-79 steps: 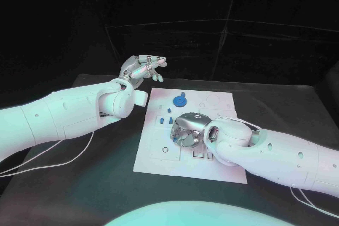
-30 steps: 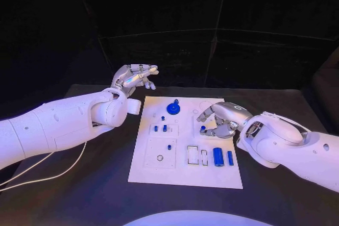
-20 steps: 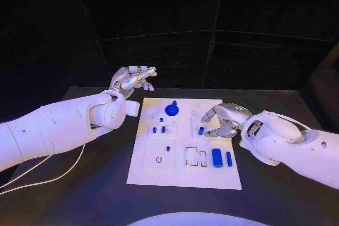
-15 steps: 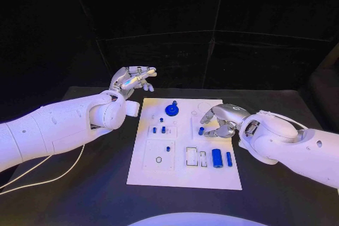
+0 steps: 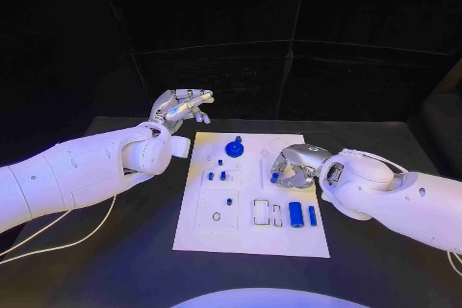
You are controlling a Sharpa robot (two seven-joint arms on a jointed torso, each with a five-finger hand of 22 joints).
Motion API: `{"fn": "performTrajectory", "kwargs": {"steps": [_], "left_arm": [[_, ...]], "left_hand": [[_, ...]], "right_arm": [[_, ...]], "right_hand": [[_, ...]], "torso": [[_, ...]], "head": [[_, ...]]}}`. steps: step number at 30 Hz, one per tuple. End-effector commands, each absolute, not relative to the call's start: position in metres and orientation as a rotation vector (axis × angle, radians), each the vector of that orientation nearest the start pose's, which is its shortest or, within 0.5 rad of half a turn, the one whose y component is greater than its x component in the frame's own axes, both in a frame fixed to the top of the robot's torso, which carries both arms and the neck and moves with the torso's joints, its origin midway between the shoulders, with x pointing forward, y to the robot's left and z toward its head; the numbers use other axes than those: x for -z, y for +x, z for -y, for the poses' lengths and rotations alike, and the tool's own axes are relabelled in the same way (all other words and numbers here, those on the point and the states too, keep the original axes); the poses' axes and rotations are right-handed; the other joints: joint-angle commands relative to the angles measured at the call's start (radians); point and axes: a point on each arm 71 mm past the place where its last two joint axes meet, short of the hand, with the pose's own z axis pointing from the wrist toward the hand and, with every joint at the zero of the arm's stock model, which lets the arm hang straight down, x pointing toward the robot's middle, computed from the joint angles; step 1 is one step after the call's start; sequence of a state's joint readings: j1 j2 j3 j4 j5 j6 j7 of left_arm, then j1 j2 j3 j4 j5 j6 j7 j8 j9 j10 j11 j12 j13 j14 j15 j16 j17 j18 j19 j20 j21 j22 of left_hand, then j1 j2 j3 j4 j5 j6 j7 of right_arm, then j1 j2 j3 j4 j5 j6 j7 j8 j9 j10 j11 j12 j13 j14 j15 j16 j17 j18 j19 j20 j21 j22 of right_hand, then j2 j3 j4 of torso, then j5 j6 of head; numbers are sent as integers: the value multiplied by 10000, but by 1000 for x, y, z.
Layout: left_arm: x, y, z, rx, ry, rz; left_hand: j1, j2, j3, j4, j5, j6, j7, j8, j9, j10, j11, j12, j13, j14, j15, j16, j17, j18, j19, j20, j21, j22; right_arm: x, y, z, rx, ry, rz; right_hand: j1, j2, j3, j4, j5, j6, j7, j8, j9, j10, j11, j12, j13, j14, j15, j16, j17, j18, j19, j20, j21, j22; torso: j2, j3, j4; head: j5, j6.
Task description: Assemble the parts on the task board
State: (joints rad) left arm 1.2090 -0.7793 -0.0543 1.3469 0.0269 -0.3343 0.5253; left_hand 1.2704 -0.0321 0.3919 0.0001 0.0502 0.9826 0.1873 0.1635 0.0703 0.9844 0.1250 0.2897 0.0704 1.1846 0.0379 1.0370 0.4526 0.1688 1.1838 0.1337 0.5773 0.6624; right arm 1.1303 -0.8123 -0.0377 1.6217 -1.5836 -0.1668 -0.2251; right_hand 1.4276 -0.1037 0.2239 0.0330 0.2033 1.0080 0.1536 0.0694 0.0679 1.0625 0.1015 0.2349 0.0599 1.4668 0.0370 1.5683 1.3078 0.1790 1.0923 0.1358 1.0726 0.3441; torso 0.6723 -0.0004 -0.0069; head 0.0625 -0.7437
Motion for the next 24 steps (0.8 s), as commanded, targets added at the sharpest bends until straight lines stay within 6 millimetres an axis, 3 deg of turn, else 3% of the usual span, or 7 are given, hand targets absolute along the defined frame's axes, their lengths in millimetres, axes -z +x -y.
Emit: {"fn": "performTrajectory", "kwargs": {"steps": [1, 16, 24], "left_arm": [[180, 522, -235, 14976, -10769, -12284], [180, 523, -235, 14951, -10796, -12315], [180, 522, -236, 14939, -10804, -12320]], "left_hand": [[103, -2, -39, -1, -5, -54, 20, 52, -12, -69, -13, 22, -8, -58, -11, -30, -12, 128, -44, 9, -64, -9], [103, -2, -39, -1, -5, -54, 20, 52, -12, -69, -13, 22, -8, -58, -11, -30, -12, 128, -44, 9, -64, -9], [103, -2, -39, -1, -5, -54, 20, 52, -12, -69, -13, 22, -8, -58, -11, -30, -12, 128, -44, 9, -64, -9]], "right_arm": [[217, 450, 154, -6018, -3379, -18432], [217, 453, 149, -6059, -3327, -18321], [216, 455, 150, -6017, -3074, -18058]], "right_hand": [[-3, 33, 126, 31, -31, 120, 3, 20, 4, 149, -31, -83, 16, 1040, -98, 25, 2630, 78, 10, -73, 74, 17], [-26, 14, 517, 127, -53, 282, 19, 27, 6, 507, -67, -254, 19, 1040, -141, 25, 2630, 71, 35, -111, 158, 56], [285, 302, 1322, 16, -703, 887, -81, 278, 77, 1154, -222, -246, 59, 1040, -280, 25, 2630, 36, 158, -220, 394, 394]], "torso": [[0, 3, -5], [-10, -5, -12], [-14, -5, 1]], "head": [[1, -1], [-14, -14], [-19, -21]]}}
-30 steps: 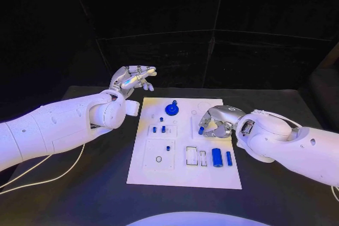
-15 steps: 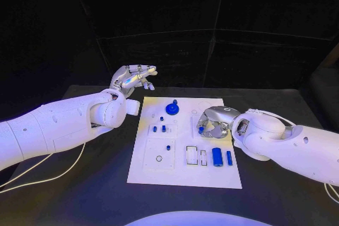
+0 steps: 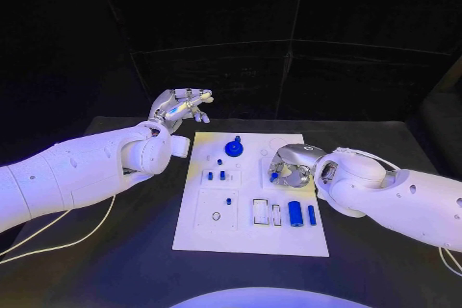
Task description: Assemble the parts on the task board
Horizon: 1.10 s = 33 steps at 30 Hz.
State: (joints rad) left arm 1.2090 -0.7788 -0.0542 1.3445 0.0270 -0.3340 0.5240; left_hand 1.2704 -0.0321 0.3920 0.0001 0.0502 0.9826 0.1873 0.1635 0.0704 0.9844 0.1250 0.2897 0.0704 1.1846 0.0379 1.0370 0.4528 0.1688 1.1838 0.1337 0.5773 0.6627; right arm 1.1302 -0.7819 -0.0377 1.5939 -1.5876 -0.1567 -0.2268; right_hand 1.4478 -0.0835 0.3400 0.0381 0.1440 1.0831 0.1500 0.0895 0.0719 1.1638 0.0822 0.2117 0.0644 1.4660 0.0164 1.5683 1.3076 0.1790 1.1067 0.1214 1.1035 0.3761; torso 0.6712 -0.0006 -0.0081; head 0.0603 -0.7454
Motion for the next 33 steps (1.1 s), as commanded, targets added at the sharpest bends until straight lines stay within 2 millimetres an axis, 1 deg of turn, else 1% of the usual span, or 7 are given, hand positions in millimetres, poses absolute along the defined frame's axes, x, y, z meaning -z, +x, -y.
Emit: {"fn": "performTrajectory", "kwargs": {"steps": [1, 6, 14, 22, 25, 29, 33], "left_arm": [[180, 522, -236, 14937, -10804, -12319], [180, 522, -237, 14924, -10810, -12319], [180, 522, -237, 14898, -10825, -12328], [181, 523, -239, 14855, -10830, -12304], [181, 523, -239, 14847, -10830, -12300], [181, 523, -239, 14856, -10831, -12309], [181, 523, -239, 14860, -10836, -12321]], "left_hand": [[103, -2, -40, -1, -5, -55, 20, 52, -13, -69, -13, 22, -8, -59, -11, -30, -13, 127, -44, 9, -64, -12], [103, -2, -40, -1, -5, -55, 20, 52, -13, -69, -13, 22, -8, -59, -11, -30, -13, 127, -44, 9, -64, -12], [97, 6, -55, 6, -4, -62, 23, 61, -13, -80, -11, 42, -7, -61, -8, -25, -21, 128, -40, 12, -73, -20], [97, 6, -55, 6, -4, -62, 23, 61, -13, -80, -11, 42, -7, -61, -8, -25, -21, 128, -40, 12, -73, -20], [97, 6, -55, 6, -4, -62, 23, 61, -13, -80, -11, 42, -7, -61, -8, -25, -21, 128, -40, 12, -73, -20], [97, 6, -55, 6, -4, -62, 23, 61, -13, -80, -11, 42, -7, -61, -8, -25, -21, 128, -40, 12, -73, -20], [97, 6, -55, 6, -4, -62, 23, 61, -13, -80, -11, 42, -7, -61, -8, -25, -21, 128, -40, 12, -73, -20]], "right_arm": [[216, 455, 150, -6026, -3047, -18017], [214, 455, 150, -6122, -2986, -17733], [209, 451, 152, -6350, -2908, -17438], [199, 437, 156, -7031, -2457, -17337], [190, 432, 152, -7394, -2360, -17170], [182, 423, 146, -7879, -2358, -17042], [176, 414, 132, -8513, -2549, -17007]], "right_hand": [[115, 130, 246, -59, -159, 195, -57, 105, 44, 206, -48, -5, 19, 1048, -89, 25, 2632, 32, 23, -92, 108, 106], [209, 313, 793, -198, -419, 498, -119, 248, 75, 538, -134, 3, 40, 1048, -164, 25, 2632, -16, 129, -173, 312, 448], [124, 207, 1148, -348, -393, 552, -119, 261, 61, 653, -151, -87, 38, 1048, -179, 25, 2632, -39, 152, -202, 442, 619], [53, 105, 1312, -438, -353, 534, -100, 239, 43, 654, -132, -166, 32, 1048, -169, 25, 2632, -43, 134, -199, 489, 657], [36, 74, 1383, -480, -322, 530, -90, 231, 36, 658, -127, -195, 32, 1048, -163, 25, 2632, -48, 140, -196, 521, 704], [21, 48, 1436, -516, -298, 538, -84, 230, 34, 678, -124, -210, 35, 1048, -160, 25, 2632, -55, 152, -193, 556, 761], [-1, 24, 1466, -537, -273, 545, -79, 230, 32, 690, -120, -221, 37, 1048, -157, 25, 2632, -54, 144, -190, 567, 763]], "torso": [[-5, -3, 14], [4, 4, -2], [-3, 3, -4], [-11, 2, -4], [-11, 4, -10], [-4, -8, 5], [5, -5, 12]], "head": [[6, -3], [17, -4], [25, -12], [32, -16], [25, -14], [22, -7], [-2, 9]]}}
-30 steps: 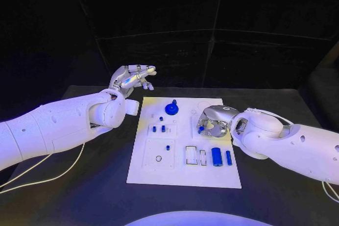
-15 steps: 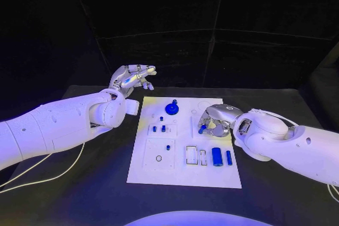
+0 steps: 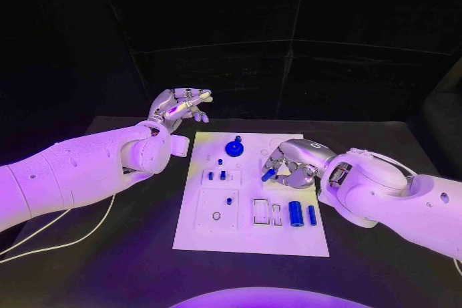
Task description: Assemble the parts on the task board
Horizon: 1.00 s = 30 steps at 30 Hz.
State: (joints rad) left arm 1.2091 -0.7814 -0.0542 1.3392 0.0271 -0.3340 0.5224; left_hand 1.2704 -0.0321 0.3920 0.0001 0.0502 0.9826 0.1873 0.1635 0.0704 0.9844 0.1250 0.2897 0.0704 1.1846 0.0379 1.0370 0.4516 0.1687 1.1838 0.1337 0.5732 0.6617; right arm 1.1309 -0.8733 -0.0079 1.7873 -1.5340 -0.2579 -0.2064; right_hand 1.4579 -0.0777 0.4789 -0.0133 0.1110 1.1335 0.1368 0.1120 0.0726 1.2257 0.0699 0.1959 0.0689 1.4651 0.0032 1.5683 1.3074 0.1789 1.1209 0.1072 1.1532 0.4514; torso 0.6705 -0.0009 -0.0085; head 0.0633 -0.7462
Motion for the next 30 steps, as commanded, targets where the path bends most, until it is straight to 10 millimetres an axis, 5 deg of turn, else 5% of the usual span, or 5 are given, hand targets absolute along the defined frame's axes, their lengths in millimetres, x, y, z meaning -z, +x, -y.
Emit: {"fn": "performTrajectory", "kwargs": {"steps": [1, 13, 30], "left_arm": [[181, 523, -239, 14857, -10837, -12320], [181, 523, -236, 14930, -10829, -12365], [181, 524, -231, 14979, -10835, -12422]], "left_hand": [[97, 6, -56, 6, -4, -62, 23, 61, -13, -80, -10, 42, -7, -61, -8, -25, -10, 128, -40, 12, -32, -10], [101, 12, -64, 6, -4, -71, 23, 67, -14, -96, -9, 56, -7, -65, -7, -21, -16, 129, -36, 14, -39, -17], [101, 12, -64, 6, -4, -71, 23, 67, -14, -96, -9, 56, -7, -65, -7, -21, -16, 129, -36, 14, -39, -17]], "right_arm": [[175, 412, 127, -8689, -2619, -16994], [178, 403, 68, -10128, -3706, -16999], [214, 402, 34, -9623, -4891, -17668]], "right_hand": [[-104, -35, 79, -25, 60, 42, 54, 6, 25, 71, 3, -65, -8, 1057, -25, 25, 2634, -53, 0, -47, 70, 8], [-180, -75, 112, -41, 114, 50, 64, 3, 21, 86, 12, -92, -6, 1057, -17, 25, 2634, -48, -32, -39, 76, -22], [-299, -125, 109, -52, 171, 13, 79, -23, 7, 68, 27, -145, -9, 1057, -2, 25, 2634, -31, -105, -25, 50, -123]], "torso": [[11, -1, 18], [15, -26, 42], [16, 3, 9]], "head": [[-26, 11], [125, -63], [395, -212]]}}
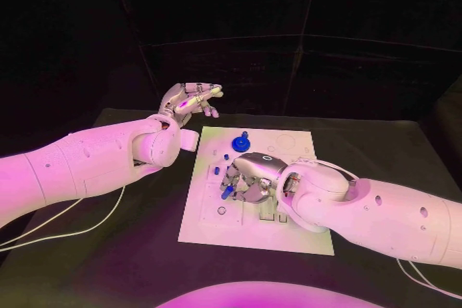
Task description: Assemble the parts on the task board
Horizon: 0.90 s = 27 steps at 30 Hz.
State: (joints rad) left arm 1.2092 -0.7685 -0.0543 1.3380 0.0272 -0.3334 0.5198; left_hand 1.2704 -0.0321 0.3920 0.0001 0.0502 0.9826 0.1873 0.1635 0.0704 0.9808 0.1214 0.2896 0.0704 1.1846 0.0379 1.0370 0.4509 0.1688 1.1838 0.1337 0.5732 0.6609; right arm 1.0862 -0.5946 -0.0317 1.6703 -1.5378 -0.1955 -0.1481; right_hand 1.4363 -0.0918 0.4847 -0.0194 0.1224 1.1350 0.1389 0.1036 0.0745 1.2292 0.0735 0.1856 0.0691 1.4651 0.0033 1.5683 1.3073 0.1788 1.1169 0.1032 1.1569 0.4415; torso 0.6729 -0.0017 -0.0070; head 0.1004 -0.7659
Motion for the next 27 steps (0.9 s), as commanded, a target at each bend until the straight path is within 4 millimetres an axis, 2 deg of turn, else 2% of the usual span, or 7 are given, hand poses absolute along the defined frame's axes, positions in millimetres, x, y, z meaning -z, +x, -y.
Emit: {"fn": "performTrajectory", "kwargs": {"steps": [1, 9, 14, 27], "left_arm": [[181, 524, -231, 14987, -10835, -12427], [182, 525, -230, 15004, -10835, -12446], [182, 525, -229, 15008, -10834, -12450], [182, 525, -229, 14999, -10837, -12451]], "left_hand": [[101, 12, -65, 6, -4, -71, 23, 67, -14, -59, 27, 56, -7, -64, -7, -21, -10, 129, -37, 14, -40, -9], [113, 22, -65, 1, -4, -78, 23, 72, -14, -71, 27, 67, -7, -68, -7, -19, -15, 129, -35, 15, -45, -14], [113, 22, -65, 1, -4, -78, 23, 72, -14, -71, 27, 67, -7, -68, -7, -19, -15, 129, -35, 15, -45, -14], [113, 22, -65, 1, -4, -78, 23, 72, -14, -71, 27, 67, -7, -68, -7, -19, -15, 129, -35, 15, -45, -14]], "right_arm": [[215, 402, 33, -9586, -4933, -17671], [223, 399, 26, -9412, -5204, -17869], [226, 396, 24, -9433, -5339, -17948], [228, 394, 22, -9356, -5621, -18134]], "right_hand": [[-84, 17, 55, 7, 62, -2, 58, 59, -12, 32, -9, -44, -10, 1057, -3, 25, 2635, -29, -70, 15, 10, -31], [-85, 20, 59, 3, 69, -2, 56, 59, -12, 33, -10, -47, -10, 1057, -2, 25, 2635, -26, -78, 16, 6, -46], [-85, 17, 61, -4, 74, 0, 54, 60, -12, 36, -11, -48, -9, 1057, -3, 25, 2635, -24, -86, 16, 1, -59], [-95, 10, 65, -22, 82, 19, 51, 69, -9, 55, -16, -49, -5, 1057, -3, 25, 2635, -24, -93, 18, 7, -49]], "torso": [[-13, 13, -6], [-11, 4, -6], [-10, 13, -11], [-11, 7, -13]], "head": [[31, -21], [108, -55], [154, -76], [188, -136]]}}
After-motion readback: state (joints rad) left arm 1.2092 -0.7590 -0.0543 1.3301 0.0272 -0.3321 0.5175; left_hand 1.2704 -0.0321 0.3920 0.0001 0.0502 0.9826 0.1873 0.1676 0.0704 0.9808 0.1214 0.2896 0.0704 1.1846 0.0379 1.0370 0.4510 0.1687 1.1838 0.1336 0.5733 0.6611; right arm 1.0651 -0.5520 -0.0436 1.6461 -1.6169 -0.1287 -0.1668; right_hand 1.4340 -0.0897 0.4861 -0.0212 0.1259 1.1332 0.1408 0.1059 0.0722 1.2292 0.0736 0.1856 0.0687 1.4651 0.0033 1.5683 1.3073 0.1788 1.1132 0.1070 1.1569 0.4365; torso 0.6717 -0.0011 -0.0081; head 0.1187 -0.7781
